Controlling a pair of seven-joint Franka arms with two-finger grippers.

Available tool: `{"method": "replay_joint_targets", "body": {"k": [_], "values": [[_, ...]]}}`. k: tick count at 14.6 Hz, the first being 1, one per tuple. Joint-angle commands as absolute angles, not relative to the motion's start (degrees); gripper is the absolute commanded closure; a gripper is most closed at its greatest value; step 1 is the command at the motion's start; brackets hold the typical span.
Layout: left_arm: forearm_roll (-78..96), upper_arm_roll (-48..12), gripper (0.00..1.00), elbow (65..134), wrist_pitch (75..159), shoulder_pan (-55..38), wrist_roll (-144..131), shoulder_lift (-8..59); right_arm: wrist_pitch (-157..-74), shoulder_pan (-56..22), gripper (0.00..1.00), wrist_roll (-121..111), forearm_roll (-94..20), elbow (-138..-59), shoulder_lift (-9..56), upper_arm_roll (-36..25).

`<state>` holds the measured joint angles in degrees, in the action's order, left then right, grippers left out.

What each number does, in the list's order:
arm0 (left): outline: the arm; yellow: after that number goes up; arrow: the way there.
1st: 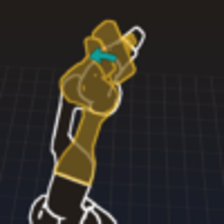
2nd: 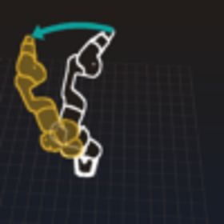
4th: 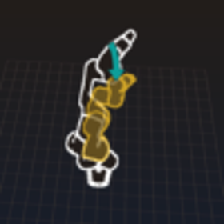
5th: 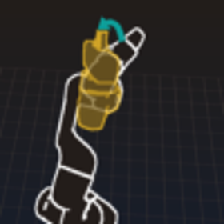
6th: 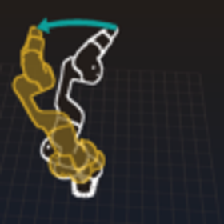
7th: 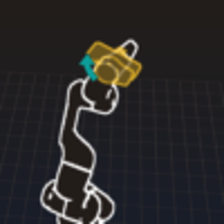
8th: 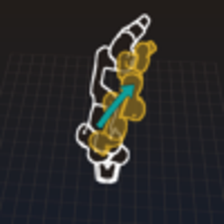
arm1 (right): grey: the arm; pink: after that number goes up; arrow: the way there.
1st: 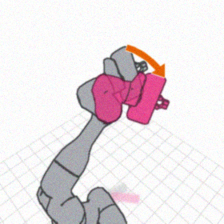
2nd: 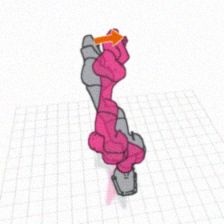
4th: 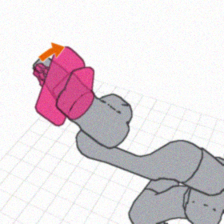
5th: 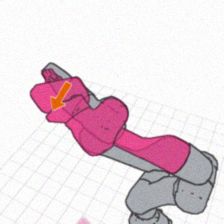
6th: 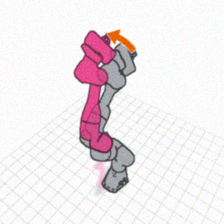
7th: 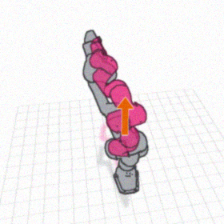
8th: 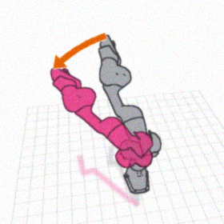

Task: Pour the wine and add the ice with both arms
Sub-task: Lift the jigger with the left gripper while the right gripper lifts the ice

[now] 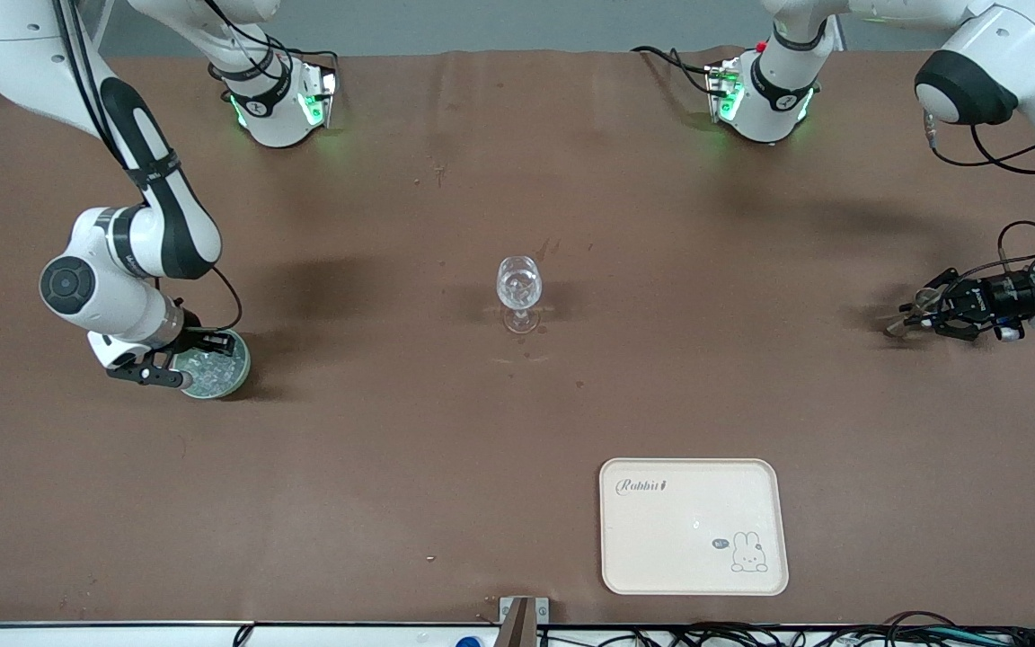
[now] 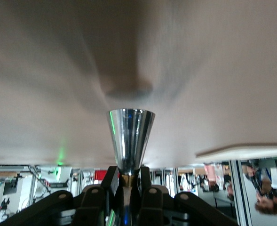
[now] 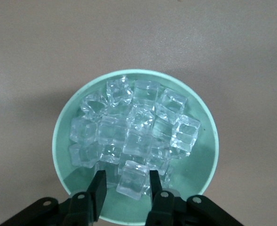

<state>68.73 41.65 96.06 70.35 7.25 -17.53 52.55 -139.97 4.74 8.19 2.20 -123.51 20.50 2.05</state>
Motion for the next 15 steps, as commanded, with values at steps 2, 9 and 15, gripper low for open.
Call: {"method": "replay_joint_targets", "body": {"k": [2, 9, 15], "values": [[69.35, 41.75, 0.99, 97.12, 64.79, 6.07, -18.63, 47.21, -140.89, 4.66, 0.61, 8.79, 1.76, -124.28, 20.13, 2.20], [68.82, 35.08, 0.99, 97.03, 62.84, 3.08, -21.08, 37.63, -142.55, 4.75, 0.63, 8.70, 2.20, -124.63, 20.92, 2.11], [66.99, 21.29, 0.99, 99.22, 68.18, 1.15, -34.26, 28.68, -139.15, 5.01, 0.90, 8.79, 2.20, -122.18, 20.83, 2.20]]}}
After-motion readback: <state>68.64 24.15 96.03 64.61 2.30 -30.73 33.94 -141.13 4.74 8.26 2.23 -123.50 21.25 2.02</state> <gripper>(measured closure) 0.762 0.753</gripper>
